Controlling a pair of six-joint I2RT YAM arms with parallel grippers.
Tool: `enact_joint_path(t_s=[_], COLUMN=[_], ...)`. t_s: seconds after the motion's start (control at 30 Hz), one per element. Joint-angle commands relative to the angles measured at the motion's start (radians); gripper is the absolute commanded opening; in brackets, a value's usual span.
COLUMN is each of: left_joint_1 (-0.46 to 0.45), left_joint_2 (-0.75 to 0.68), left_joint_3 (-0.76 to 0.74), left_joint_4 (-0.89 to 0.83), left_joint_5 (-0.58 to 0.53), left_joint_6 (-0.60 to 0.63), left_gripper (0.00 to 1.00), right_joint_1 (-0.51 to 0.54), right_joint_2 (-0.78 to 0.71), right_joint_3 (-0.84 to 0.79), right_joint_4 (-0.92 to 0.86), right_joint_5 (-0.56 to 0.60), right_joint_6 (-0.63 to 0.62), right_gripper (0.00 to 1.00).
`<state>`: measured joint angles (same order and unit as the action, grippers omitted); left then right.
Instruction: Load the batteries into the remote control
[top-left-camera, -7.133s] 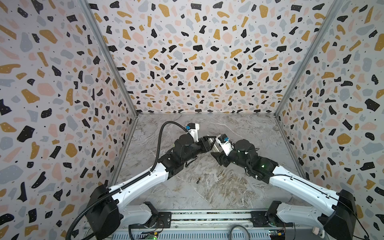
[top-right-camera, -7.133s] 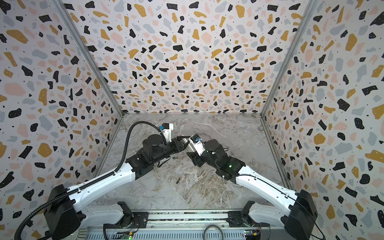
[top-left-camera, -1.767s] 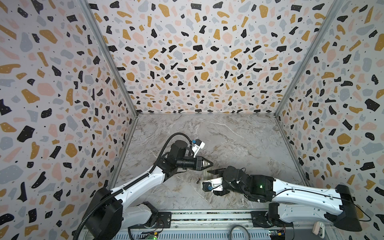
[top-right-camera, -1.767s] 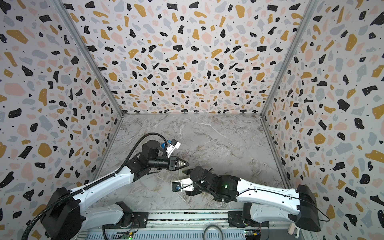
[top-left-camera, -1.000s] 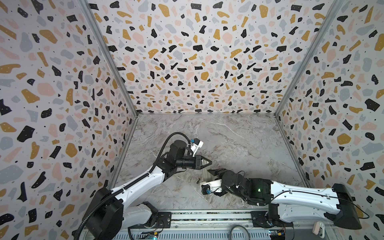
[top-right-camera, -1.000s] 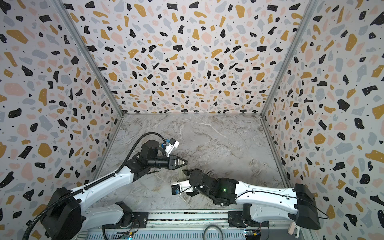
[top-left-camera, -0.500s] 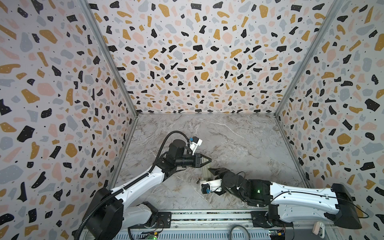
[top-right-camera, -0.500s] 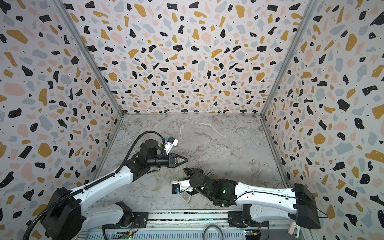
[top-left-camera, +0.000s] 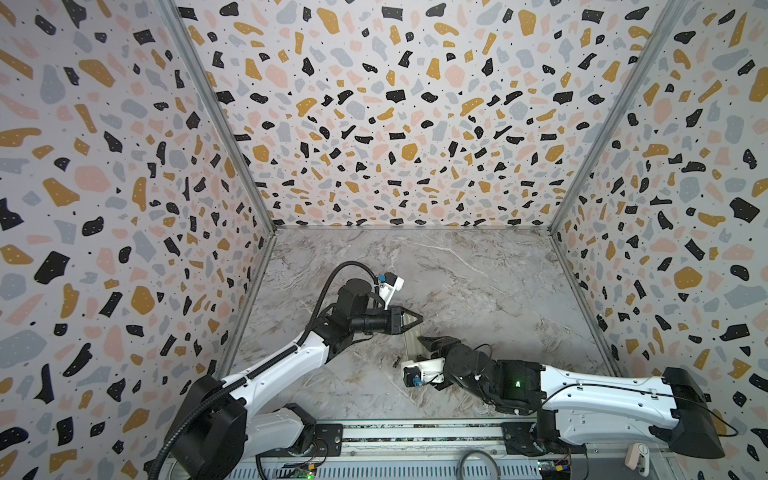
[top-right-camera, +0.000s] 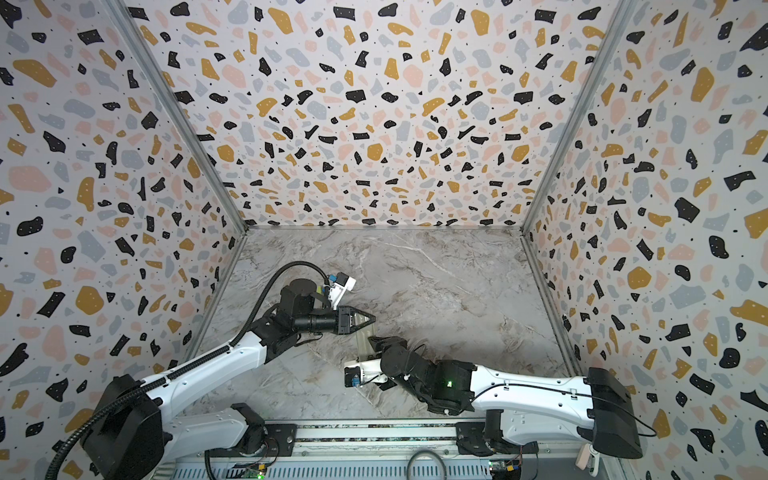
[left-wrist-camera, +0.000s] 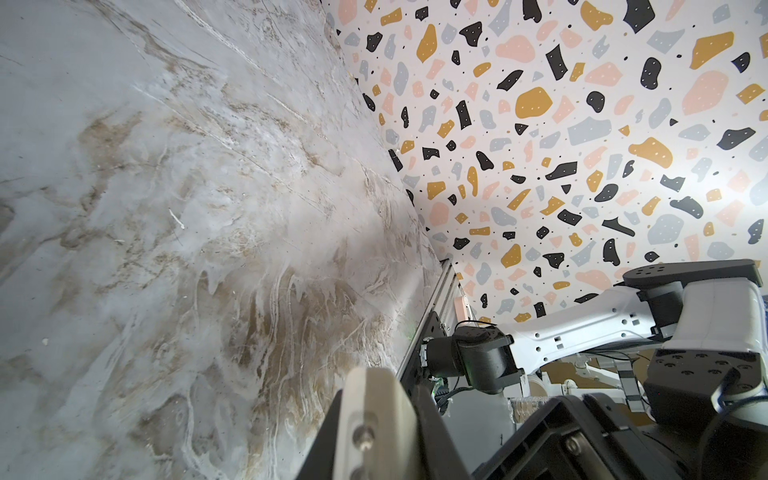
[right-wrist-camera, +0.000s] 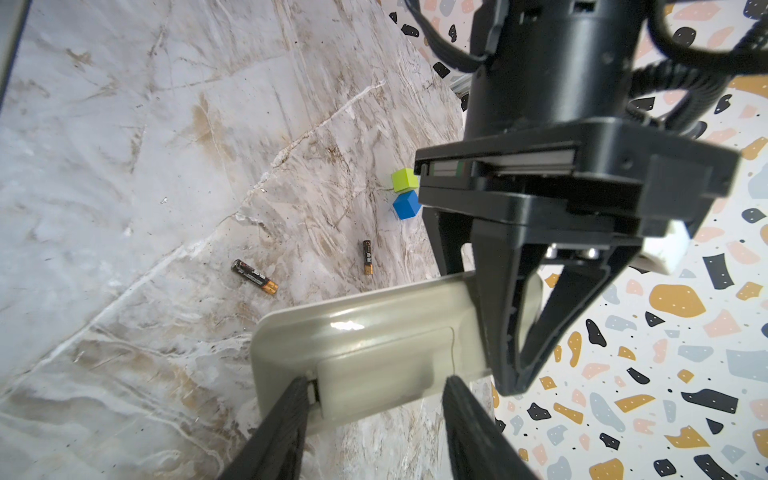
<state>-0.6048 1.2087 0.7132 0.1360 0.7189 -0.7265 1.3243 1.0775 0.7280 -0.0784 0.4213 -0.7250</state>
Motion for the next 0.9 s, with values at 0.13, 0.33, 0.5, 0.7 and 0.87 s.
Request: enact_joint_path(t_s=[0.13, 0.33, 0.5, 0.7, 0.87], left_joint_1=[-0.023, -0.023, -0.023, -0.023, -0.023], left_joint_2=[-0.005, -0.005, -0.003, -0.01, -0.017], left_joint_3=[-0.007, -0.007, -0.004, -0.006, -0.005], left_joint_4=[-0.065, -0.068, -0.069, -0.08, -0.081], left_joint_5=[0.099, 0.096, 0.096, 0.102, 0.134], left_joint_6=[-0.009, -0.005, -0.004, 0.008, 0.024], left_gripper=[0.0, 0.0, 0.0, 0.0, 0.0], right_joint_1=[-0.016, -0.013, -0.009, 0.012, 0.034], right_joint_2=[-0.044, -0.054, -0.059, -0.104, -0.105], right_joint_3=[0.005, 0.003, -0.001, 0.022, 0.023], right_joint_4=[0.088, 0.092, 0.085, -0.023, -0.078], right_joint_5=[0.126, 0.128, 0.114, -0.055, -0.148], right_joint_6=[-0.008, -0.009, -0.007, 0.067, 0.121], right_gripper=[0.53, 0.53, 0.53, 0.63, 0.73])
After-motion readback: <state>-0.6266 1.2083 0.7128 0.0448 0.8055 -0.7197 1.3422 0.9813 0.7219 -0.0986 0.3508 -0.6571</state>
